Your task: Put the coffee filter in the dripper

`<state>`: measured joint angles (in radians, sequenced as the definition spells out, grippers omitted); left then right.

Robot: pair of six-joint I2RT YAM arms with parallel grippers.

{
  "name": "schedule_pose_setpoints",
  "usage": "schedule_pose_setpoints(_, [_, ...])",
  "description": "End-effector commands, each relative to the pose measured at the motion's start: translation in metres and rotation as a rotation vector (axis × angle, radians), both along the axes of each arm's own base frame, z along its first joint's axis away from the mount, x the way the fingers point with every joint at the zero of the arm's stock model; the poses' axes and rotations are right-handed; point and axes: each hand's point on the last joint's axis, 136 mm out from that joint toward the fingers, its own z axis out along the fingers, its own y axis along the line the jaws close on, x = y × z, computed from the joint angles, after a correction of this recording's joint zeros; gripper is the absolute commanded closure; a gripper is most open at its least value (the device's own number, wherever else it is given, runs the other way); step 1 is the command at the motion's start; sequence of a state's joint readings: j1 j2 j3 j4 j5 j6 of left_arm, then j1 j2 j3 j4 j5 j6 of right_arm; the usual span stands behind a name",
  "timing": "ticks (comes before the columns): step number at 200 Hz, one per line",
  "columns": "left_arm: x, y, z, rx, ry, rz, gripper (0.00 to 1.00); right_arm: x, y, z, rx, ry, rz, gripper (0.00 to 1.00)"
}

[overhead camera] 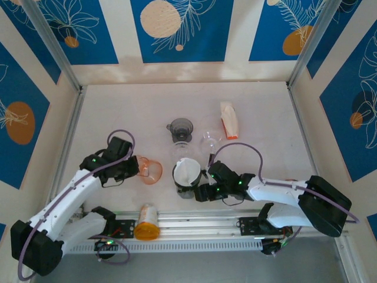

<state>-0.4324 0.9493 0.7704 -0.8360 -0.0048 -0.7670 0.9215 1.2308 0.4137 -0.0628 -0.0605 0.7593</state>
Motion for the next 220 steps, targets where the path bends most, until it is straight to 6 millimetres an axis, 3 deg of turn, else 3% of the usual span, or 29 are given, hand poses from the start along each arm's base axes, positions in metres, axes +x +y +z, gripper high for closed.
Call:
schedule_pose_setpoints(1, [0.005,0.011,0.024,-0.007,-0.046,0.036,1.0,0.017,0.024,0.018,0.074,-0.048,0.012,0.49])
schedule_pose_setpoints(110, [0.035,0.068,0.139,0.017,-0.331,0.2,1.0,0.046,0.075,0.005,0.043,-0.039,-0.027,0.54])
schedule_pose_setpoints(220, [0.044,0.063,0.182,-0.032,-0.414,0.17,1.0,0.092,0.131,0.002,0.034,-0.066,-0.086,0.57])
